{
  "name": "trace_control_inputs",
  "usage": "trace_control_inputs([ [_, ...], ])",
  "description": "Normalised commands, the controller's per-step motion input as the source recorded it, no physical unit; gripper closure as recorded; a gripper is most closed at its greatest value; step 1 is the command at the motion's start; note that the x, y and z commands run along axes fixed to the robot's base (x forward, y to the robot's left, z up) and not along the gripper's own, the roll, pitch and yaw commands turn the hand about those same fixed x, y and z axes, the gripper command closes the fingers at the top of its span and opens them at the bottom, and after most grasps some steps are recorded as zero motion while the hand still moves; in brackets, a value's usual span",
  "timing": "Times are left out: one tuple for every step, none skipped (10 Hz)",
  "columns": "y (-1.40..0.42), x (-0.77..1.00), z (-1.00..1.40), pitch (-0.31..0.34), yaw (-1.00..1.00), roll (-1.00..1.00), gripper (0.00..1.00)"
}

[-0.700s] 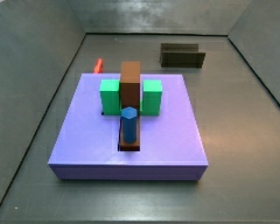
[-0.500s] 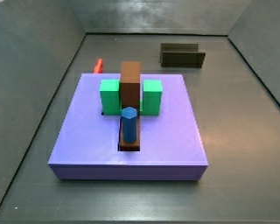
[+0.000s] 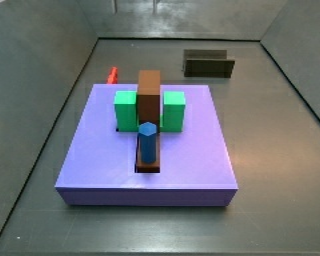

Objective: Pick up the red object. Move up. Place the red object on the fixture. Regrasp the red object. Move to above the board. Insert the red object.
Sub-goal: Pick up the red object.

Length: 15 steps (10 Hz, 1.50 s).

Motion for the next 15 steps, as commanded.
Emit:
trace_control_inputs([
  [-0.95,0.0,-0.48,-0.076,-0.03,0.17,0.0],
  [-0.75,0.0,-0.59,-0.113,-0.06,0.09,0.0],
  [-0.51,-0.02,-0.66,-0.139,-0.08,0.0,0.0],
  [-0.27,-0.17,-0.7,-0.189,-0.03,0.0,0.0],
  [-0.08,-0.44,-0.5,-0.197,0.0,0.0,0.0],
  [-0.01,-0.54,-0.25,-0.176,0.0,0.0,0.0],
  [-0.09,-0.41,-0.21,-0.159,0.0,0.0,0.0],
  [-0.27,-0.15,-0.22,-0.121,0.0,0.0,0.0],
  [-0.31,-0.07,-0.28,-0.107,0.0,0.01,0.0],
  [-0.29,-0.09,-0.32,-0.114,0.0,0.05,0.0],
  [-0.27,-0.09,-0.34,-0.109,0.0,0.09,0.0],
  [-0.13,-0.13,-0.28,-0.101,0.0,0.15,0.0],
  [0.0,-0.08,-0.15,-0.046,0.0,0.14,0.0],
  [0.0,-0.07,-0.07,-0.036,0.0,0.15,0.0],
  [0.0,-0.11,-0.18,-0.066,0.0,0.12,0.0],
])
